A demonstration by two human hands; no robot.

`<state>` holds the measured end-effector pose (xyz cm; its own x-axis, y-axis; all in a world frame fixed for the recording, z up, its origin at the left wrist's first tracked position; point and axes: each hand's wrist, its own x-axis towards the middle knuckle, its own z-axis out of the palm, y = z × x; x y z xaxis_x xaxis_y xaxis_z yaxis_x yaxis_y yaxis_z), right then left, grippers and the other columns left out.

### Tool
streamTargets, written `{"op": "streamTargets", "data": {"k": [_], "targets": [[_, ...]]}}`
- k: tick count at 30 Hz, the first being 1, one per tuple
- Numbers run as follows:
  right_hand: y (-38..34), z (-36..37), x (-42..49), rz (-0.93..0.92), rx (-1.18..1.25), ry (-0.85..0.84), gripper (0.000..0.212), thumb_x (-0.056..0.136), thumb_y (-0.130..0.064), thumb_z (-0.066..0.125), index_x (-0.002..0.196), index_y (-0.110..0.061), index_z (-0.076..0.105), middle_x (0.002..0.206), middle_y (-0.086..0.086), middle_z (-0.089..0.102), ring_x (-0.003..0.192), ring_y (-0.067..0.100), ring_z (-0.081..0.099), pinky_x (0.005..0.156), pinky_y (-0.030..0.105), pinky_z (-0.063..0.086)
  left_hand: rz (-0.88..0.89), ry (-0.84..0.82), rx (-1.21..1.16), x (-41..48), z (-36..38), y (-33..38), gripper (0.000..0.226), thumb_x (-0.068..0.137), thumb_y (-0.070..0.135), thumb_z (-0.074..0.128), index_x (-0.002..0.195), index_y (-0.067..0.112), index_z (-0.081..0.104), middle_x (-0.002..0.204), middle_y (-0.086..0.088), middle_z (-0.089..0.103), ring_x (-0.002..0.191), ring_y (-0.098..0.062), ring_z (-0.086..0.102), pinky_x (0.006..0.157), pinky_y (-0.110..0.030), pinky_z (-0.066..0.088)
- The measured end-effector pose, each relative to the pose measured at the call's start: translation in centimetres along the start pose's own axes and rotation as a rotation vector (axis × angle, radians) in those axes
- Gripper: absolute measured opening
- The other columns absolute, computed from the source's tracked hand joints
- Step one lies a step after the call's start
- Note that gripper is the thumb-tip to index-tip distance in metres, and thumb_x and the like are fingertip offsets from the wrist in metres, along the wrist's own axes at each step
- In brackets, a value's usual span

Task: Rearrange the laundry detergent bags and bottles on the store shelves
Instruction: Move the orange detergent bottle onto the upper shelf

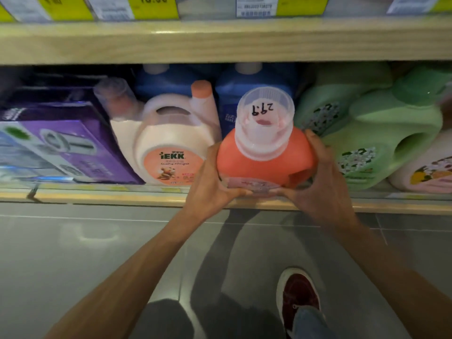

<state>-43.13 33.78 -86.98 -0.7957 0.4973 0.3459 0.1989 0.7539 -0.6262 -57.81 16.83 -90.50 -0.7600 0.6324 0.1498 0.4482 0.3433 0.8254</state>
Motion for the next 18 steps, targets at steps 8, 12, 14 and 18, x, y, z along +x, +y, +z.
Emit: {"op": "streamTargets", "data": {"k": [8,12,14,18], "targets": [[-6.2,-1.9,-2.4,0.007,-0.009,-0.129,0.133,0.043,-0.043,0.098,0.145,-0.044,0.014,0.147,0.003,0.045,0.124,0.026,0.054,0.098,0.047,0.05,-0.089,-0.129,-0.033,-5.1,-6.3,1.2,0.118,0.049,0.049,0.097,0.142,0.031,0.027,0.125,0.011,0.06,0.112,-0.013,0.066,0.093,-0.04,0.058],[-9.9,-2.6,-2.7,0.024,0.098,-0.19,0.13,0.043,-0.048,0.096,0.15,-0.032,0.024,0.142,-0.012,0.044,0.107,-0.014,0.052,0.09,0.021,0.049,-0.159,-0.112,-0.252,-8.5,-8.8,2.4,0.105,0.064,0.04,0.093,0.146,0.034,0.028,0.127,0.023,0.058,0.115,-0.001,0.063,0.089,-0.029,0.06],[-11.8,-2.9,-3.0,0.052,0.185,-0.206,0.13,0.042,-0.051,0.094,0.151,-0.032,0.025,0.133,-0.026,0.042,0.101,-0.029,0.048,0.082,0.009,0.045,-0.164,-0.086,-0.325,-10.0,-10.0,3.2,0.101,0.069,0.039,0.089,0.147,0.038,0.025,0.125,0.033,0.056,0.117,0.004,0.061,0.086,-0.024,0.059],[-14.6,-3.0,-3.4,0.126,0.336,-0.224,0.124,0.038,-0.058,0.094,0.144,-0.046,0.031,0.129,-0.034,0.05,0.112,-0.012,0.056,0.091,0.032,0.055,-0.177,0.003,-0.431,-12.2,-12.6,4.4,0.091,0.074,0.035,0.085,0.143,0.045,0.028,0.127,0.025,0.06,0.116,-0.005,0.065,0.078,-0.027,0.061]]}}
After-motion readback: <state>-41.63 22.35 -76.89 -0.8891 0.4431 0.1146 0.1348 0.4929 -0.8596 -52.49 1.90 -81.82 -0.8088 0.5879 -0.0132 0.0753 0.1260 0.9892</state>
